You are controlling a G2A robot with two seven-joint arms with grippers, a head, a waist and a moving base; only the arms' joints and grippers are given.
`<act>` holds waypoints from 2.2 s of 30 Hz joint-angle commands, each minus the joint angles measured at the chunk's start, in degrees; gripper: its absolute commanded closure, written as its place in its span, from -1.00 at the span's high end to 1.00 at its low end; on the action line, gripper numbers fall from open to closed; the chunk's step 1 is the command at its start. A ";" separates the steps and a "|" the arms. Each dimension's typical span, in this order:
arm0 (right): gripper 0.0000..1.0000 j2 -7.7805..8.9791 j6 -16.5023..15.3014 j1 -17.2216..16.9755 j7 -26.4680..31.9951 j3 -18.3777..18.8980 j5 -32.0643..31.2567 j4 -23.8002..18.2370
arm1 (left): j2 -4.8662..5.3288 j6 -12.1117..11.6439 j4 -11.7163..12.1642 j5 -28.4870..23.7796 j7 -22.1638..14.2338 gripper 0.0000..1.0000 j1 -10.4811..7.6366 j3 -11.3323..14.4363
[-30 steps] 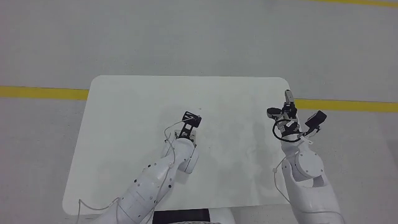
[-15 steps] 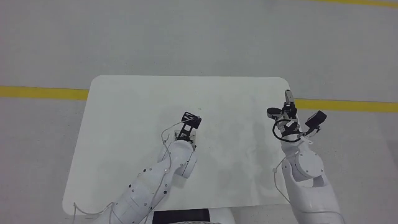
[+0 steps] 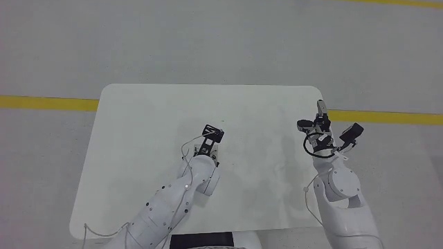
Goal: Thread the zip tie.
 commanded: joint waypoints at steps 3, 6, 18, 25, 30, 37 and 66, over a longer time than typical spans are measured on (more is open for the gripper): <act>1.00 0.00 0.00 0.00 0.00 0.00 0.00 0.00 | -0.28 0.00 0.83 0.00 0.05 -0.60 -0.26 -0.20; 1.00 0.00 0.00 0.00 0.00 0.00 0.00 0.00 | -0.48 0.00 1.22 0.00 0.05 -0.58 -0.39 -0.19; 1.00 0.00 0.00 0.00 0.00 0.00 0.00 0.00 | -1.04 0.00 2.26 0.00 0.13 -0.54 -0.54 -0.66; 1.00 0.00 0.00 0.00 0.00 0.00 0.00 0.00 | -1.38 0.00 3.14 0.00 0.11 -0.90 -0.81 -0.78; 1.00 0.00 0.00 0.00 0.00 0.00 0.00 0.00 | -1.54 0.00 3.53 0.00 0.10 -1.00 -0.91 -0.97; 1.00 0.00 0.00 0.00 0.00 0.00 0.00 0.00 | -1.26 0.00 1.17 0.00 0.22 -1.00 -0.27 -0.20; 1.00 0.00 0.00 0.00 0.00 0.00 0.00 0.00 | 5.85 0.00 -14.50 0.00 2.49 -1.00 6.15 0.92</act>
